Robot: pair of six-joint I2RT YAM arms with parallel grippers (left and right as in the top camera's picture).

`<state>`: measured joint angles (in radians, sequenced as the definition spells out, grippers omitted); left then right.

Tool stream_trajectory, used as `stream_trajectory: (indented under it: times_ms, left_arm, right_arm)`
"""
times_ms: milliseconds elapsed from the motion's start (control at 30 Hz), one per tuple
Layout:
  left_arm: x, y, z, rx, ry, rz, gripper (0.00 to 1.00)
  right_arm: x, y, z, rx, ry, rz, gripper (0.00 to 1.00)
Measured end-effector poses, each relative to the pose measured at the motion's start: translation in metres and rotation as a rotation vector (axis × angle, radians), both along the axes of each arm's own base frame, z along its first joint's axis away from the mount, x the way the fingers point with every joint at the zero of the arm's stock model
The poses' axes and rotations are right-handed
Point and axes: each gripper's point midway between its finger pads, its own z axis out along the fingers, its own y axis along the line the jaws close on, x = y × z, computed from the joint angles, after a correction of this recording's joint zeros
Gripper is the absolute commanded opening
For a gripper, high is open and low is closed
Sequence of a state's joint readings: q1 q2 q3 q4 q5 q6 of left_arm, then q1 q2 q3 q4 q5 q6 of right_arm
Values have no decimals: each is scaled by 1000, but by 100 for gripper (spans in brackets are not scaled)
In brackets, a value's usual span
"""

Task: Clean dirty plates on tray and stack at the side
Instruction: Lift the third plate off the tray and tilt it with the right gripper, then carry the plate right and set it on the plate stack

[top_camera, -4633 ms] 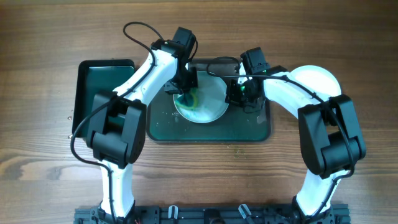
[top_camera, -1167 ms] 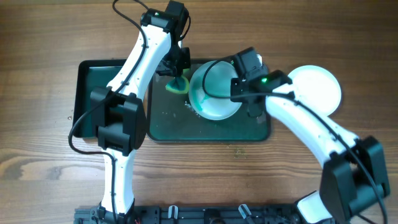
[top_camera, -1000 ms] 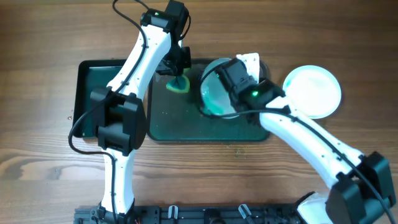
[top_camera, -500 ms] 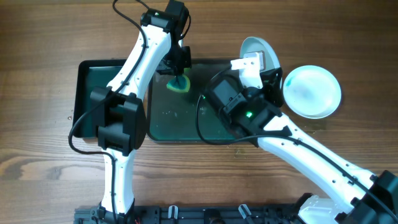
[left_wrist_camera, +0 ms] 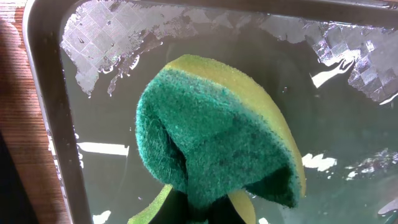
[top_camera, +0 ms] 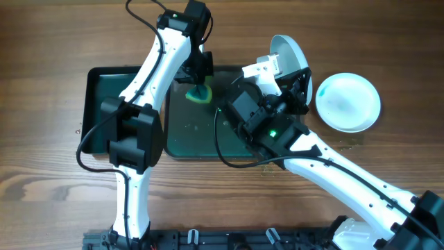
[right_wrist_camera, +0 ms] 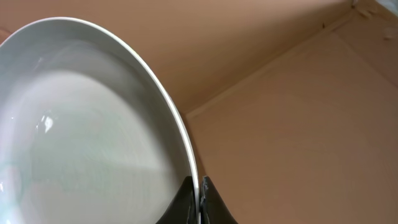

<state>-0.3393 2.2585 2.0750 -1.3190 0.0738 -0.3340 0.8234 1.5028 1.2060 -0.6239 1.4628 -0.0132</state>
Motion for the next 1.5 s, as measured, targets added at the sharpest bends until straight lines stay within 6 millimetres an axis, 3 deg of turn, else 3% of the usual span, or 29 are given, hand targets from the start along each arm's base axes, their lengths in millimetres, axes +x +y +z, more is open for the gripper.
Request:
stream_trajectory:
  times_ms: [100,233,400,533,567,600,633,700,833,967,1100,1200,1233,1300,1400,1500]
  left_arm:
    - [0,0,0,0,0,0,4]
    - [0,0,0,0,0,-1,4]
    - [-1,-2,0,0,0,-5,4]
    - [-2,-4,0,0,0,-10,4]
    - [-2,-5,0,-1,0,-12,4]
    - [-2,-6,0,0,0,-13,4]
    - [-2,-6,0,-1,-1,-14,4]
    - [-2,-7,0,-1,-1,-15,4]
    - [-2,-7,0,-1,-1,-15,4]
    - [-2,-7,0,-1,-2,-15,4]
    - [-2,-7,0,-1,-2,-15,4]
    - [-2,-7,0,-1,-2,-15,4]
    - [-2,-7,0,-1,-2,-15,4]
    - [-2,-7,0,-1,-2,-15,4]
    - [-1,-4,0,-1,-2,-10,4]
    - [3,18,9,-8,-3,43,4]
  right_arm:
    - [3,10,-27,52,144,95,4]
    - [-1,14,-87,319,394,165,5]
    - [12,-13,-137,824,602,124,4]
    - [25,-67,-144,1211,605,58,4]
    - [26,-83,-143,1270,581,32,4]
    - [27,-86,-143,1281,576,28,4]
    - [27,-122,-141,1377,509,-33,4]
    - [23,-156,-147,1439,441,-102,4]
    - [-10,-235,-185,1493,272,-385,4]
    - [-24,-269,-207,1438,161,-514,4]
    - [-16,-277,-218,1407,75,-495,7]
    - [-12,-277,-221,1412,43,-476,32]
    - [-11,-276,-221,1421,41,-471,46]
    - [-9,-272,-221,1438,43,-454,54]
    - [-4,-249,-222,1498,103,-397,61]
    - [3,-214,-215,1544,208,-334,64]
